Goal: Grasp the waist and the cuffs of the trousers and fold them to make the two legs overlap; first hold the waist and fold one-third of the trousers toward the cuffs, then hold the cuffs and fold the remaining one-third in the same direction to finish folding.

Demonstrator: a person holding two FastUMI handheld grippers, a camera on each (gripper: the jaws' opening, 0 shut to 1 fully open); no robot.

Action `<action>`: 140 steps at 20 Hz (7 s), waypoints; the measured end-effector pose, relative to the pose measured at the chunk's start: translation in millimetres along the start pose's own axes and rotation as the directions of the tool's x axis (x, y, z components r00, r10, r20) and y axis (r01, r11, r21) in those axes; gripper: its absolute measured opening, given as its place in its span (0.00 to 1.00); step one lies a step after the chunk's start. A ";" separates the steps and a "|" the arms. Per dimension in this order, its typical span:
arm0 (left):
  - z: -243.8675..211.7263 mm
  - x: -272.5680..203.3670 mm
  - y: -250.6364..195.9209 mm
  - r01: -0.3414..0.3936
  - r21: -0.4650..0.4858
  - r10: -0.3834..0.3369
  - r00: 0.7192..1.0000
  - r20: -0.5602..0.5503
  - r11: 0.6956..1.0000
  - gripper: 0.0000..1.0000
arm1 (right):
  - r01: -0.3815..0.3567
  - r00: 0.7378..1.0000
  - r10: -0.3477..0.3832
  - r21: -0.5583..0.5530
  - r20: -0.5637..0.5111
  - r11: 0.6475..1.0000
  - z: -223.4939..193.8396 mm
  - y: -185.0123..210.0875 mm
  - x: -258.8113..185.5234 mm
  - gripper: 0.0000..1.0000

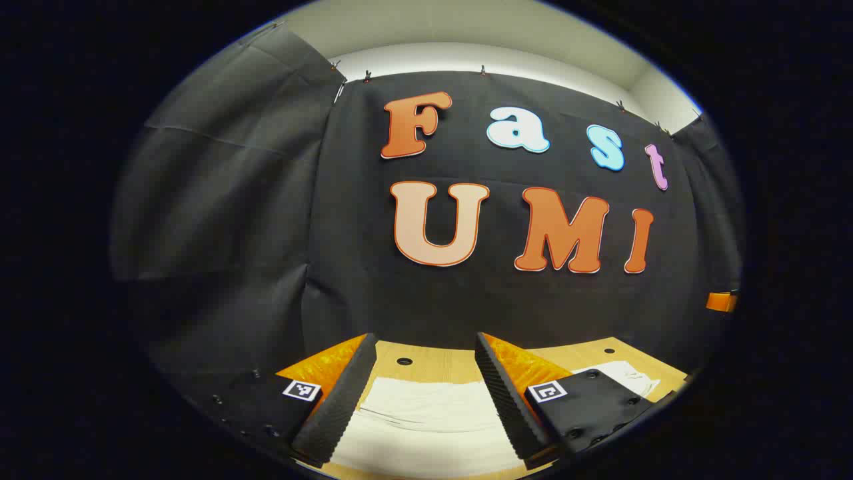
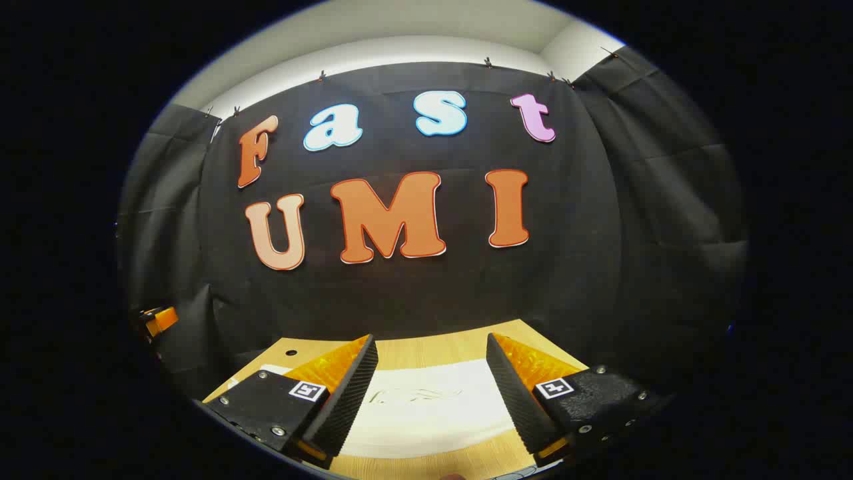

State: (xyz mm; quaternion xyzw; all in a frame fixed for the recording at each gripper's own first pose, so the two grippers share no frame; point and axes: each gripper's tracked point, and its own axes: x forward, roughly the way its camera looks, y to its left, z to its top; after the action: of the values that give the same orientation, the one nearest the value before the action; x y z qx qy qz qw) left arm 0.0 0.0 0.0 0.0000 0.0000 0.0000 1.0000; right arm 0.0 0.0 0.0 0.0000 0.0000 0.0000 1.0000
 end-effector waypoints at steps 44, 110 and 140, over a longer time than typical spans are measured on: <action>-21.0 79.3 -21.6 -0.075 -0.066 0.069 0.993 -0.095 0.995 0.97 | 0.550 0.753 0.052 0.672 -0.656 0.497 -274.4 -141.4 68.9 0.98; -302.3 -17.0 74.4 -0.758 -0.617 0.009 0.633 -0.774 0.210 0.98 | 0.730 0.534 0.153 0.544 -0.832 0.414 -341.4 -139.1 120.5 0.01; -152.6 63.7 44.9 -0.568 -0.729 -0.063 0.771 -0.634 0.382 0.04 | 0.598 0.573 0.254 0.610 -0.779 0.520 -259.6 -129.1 150.7 0.01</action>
State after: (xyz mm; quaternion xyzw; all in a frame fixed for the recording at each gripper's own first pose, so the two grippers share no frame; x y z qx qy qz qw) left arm 63.7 44.9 -152.6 -0.5316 0.2967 0.1625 0.7765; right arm 150.7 -129.1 -259.6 0.4762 0.4474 -0.1152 0.7482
